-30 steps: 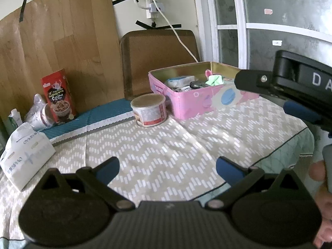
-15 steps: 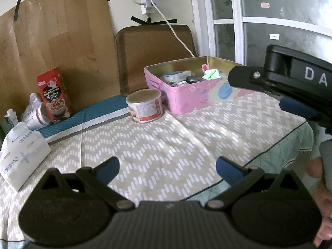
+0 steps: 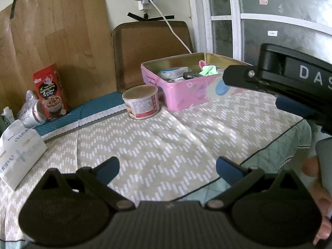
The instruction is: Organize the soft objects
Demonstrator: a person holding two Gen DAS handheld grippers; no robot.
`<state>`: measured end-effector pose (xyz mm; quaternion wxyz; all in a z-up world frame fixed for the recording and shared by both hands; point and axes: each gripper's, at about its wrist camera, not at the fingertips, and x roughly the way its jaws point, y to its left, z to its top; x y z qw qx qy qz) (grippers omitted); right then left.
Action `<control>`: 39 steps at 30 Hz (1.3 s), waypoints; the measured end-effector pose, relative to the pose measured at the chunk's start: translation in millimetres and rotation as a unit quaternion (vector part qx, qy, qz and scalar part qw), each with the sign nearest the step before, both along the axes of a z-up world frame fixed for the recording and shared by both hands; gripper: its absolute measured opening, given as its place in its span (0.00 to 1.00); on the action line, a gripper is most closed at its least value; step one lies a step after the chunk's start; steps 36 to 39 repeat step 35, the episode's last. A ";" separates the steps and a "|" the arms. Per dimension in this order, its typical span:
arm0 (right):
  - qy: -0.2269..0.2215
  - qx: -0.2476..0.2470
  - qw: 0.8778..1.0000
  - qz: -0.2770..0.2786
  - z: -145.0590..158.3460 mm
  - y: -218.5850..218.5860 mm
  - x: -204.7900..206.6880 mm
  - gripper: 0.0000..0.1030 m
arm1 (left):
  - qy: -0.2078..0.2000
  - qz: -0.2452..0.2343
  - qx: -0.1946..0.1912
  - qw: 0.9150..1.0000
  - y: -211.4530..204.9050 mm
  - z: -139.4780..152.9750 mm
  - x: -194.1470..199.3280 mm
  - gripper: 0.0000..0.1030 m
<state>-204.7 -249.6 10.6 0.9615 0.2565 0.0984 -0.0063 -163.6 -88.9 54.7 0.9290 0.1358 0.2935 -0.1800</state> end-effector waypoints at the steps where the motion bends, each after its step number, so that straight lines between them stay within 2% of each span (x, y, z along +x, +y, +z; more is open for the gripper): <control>1: 0.000 0.000 1.000 0.000 -0.6 0.0 0.3 1.00 | 0.000 -0.001 0.000 1.000 -0.4 -0.1 -0.1 1.00; 39: 0.004 -0.003 1.000 0.002 -3.7 0.6 3.0 1.00 | 0.010 -0.022 -0.015 1.000 0.1 -1.2 1.0 1.00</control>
